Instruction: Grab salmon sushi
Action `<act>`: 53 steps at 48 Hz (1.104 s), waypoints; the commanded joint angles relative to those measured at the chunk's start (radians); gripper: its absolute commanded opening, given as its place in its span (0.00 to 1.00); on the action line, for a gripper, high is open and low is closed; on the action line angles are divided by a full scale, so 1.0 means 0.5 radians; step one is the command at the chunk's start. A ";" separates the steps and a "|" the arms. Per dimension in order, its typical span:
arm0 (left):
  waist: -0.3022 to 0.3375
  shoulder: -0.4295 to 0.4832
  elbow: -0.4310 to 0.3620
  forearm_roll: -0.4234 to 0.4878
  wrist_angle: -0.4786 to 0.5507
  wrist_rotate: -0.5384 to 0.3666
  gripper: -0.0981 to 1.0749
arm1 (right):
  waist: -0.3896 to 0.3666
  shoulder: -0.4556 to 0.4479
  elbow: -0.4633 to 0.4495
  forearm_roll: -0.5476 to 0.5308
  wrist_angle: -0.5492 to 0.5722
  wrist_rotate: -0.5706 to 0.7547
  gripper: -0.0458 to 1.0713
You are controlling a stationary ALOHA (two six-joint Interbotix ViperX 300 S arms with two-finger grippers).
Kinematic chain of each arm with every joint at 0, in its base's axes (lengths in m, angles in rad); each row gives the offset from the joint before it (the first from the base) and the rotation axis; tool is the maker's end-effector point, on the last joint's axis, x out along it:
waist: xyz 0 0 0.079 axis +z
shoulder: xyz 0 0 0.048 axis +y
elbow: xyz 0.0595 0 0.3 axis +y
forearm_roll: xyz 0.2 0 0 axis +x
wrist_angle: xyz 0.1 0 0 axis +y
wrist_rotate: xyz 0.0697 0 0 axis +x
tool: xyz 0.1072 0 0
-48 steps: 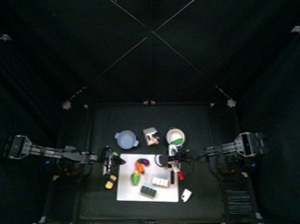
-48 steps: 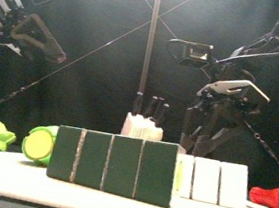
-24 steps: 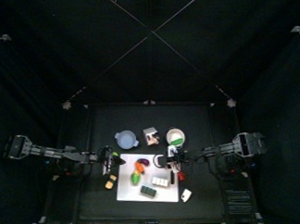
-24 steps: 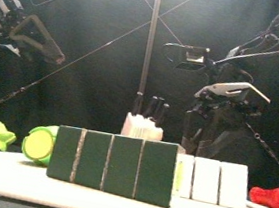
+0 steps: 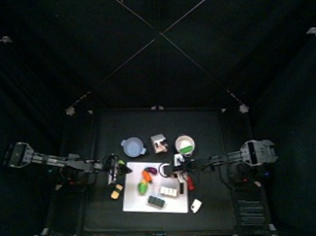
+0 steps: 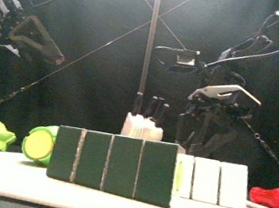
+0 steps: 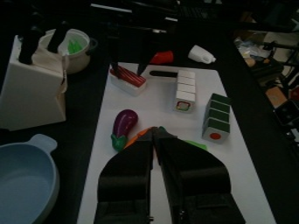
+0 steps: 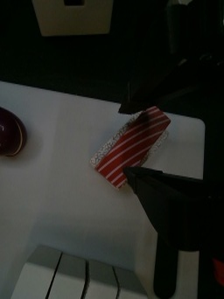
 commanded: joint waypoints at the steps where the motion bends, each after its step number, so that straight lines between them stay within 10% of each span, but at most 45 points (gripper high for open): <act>1: -0.003 0.003 -0.018 -0.006 -0.009 0.000 0.51 | 0.006 -0.015 -0.025 0.018 0.006 -0.003 0.80; 53: -0.006 0.003 0.003 -0.028 -0.009 0.003 0.51 | 0.055 -0.037 -0.092 -0.003 0.184 -0.021 0.91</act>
